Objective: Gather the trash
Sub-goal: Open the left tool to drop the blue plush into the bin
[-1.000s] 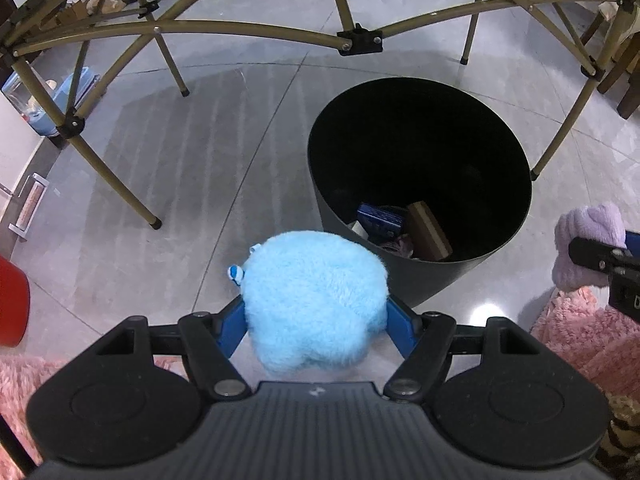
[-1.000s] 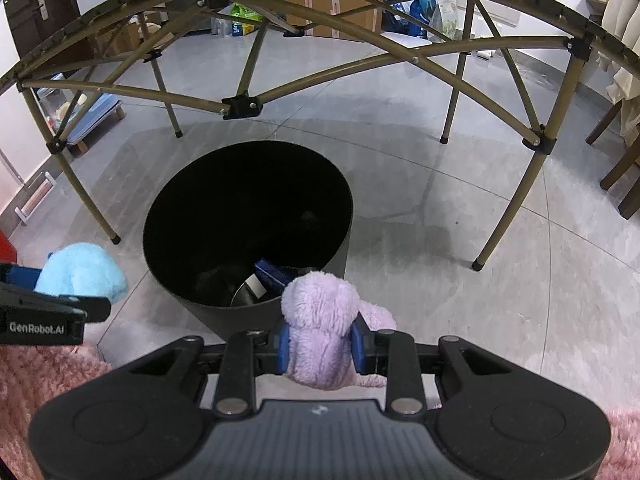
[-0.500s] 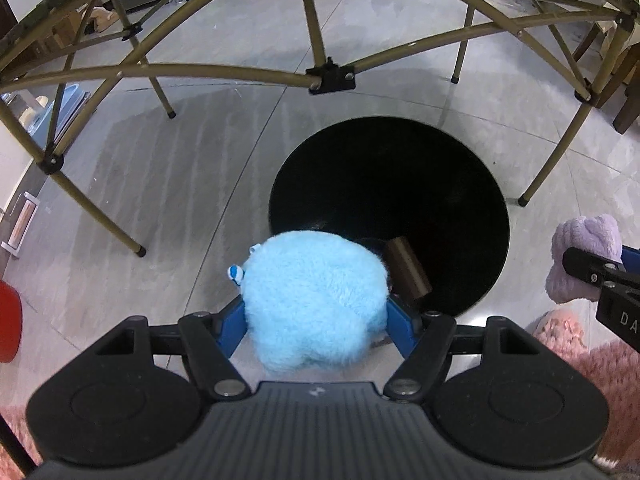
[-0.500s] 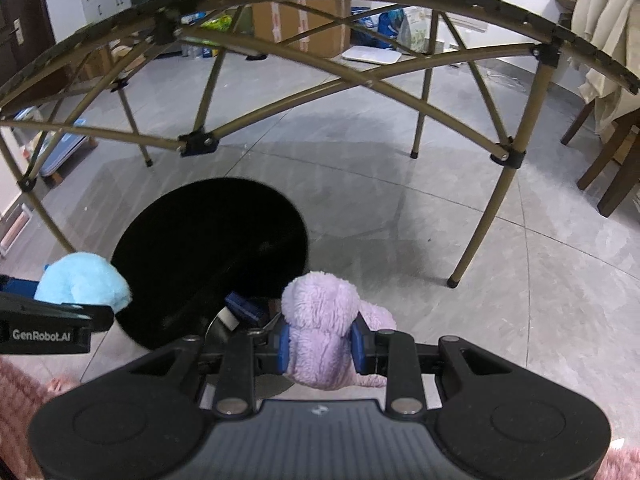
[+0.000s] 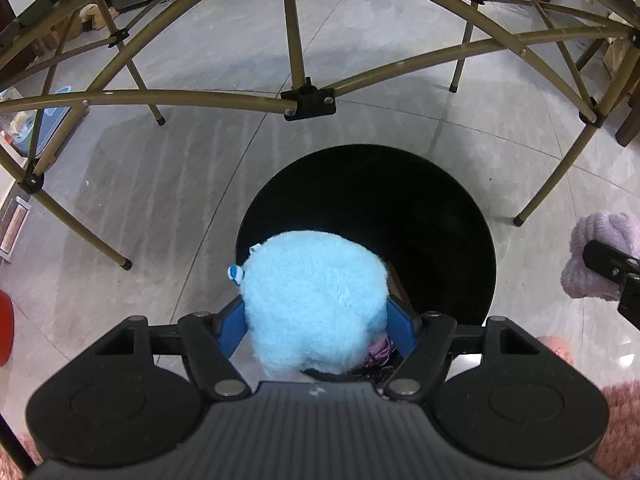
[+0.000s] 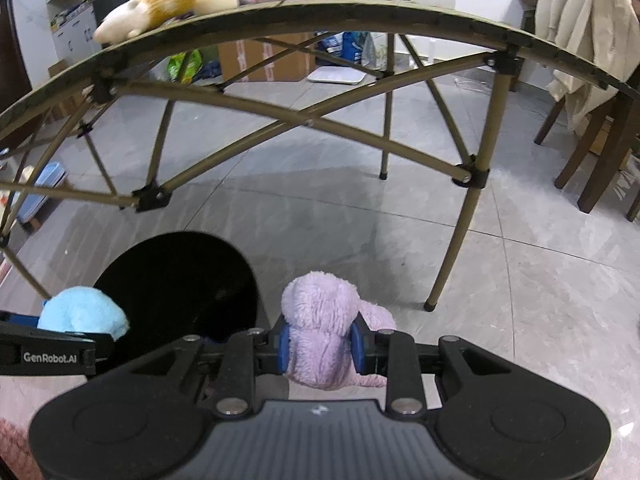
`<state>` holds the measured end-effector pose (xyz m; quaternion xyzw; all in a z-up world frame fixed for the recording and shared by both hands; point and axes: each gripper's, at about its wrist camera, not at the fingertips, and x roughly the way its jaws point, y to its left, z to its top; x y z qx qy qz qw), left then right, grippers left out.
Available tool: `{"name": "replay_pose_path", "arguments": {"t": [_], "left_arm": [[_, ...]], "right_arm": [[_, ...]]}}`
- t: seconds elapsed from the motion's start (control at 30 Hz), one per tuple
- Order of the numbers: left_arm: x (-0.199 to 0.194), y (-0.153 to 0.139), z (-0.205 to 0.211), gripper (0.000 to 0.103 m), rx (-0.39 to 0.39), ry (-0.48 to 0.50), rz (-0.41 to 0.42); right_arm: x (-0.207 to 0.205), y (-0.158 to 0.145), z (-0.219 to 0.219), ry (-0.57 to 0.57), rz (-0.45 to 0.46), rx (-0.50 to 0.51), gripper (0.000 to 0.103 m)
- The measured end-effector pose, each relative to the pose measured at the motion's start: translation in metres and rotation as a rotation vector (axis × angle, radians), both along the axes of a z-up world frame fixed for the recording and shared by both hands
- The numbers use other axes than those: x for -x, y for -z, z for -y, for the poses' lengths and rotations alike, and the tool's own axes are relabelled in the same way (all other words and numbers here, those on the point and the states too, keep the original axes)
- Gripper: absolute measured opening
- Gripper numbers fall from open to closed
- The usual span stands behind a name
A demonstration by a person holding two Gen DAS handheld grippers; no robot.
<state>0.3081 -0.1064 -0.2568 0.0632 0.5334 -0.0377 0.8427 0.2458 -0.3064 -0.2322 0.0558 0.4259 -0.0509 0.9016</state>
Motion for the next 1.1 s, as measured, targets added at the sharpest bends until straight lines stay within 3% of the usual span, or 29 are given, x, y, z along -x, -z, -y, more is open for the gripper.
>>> {"name": "replay_pose_path", "arguments": {"t": [0.47,1.1], "left_arm": [[-0.024,0.007,0.02,0.072,0.037,-0.049,-0.021],[-0.029,0.015,0.022,0.073,0.037,-0.088,-0.047]], "right_arm": [[-0.018,-0.001,0.018,0.062,0.032,-0.004,0.028],[-0.02,0.007,0.016,0.058,0.005,0.01,0.028]]}}
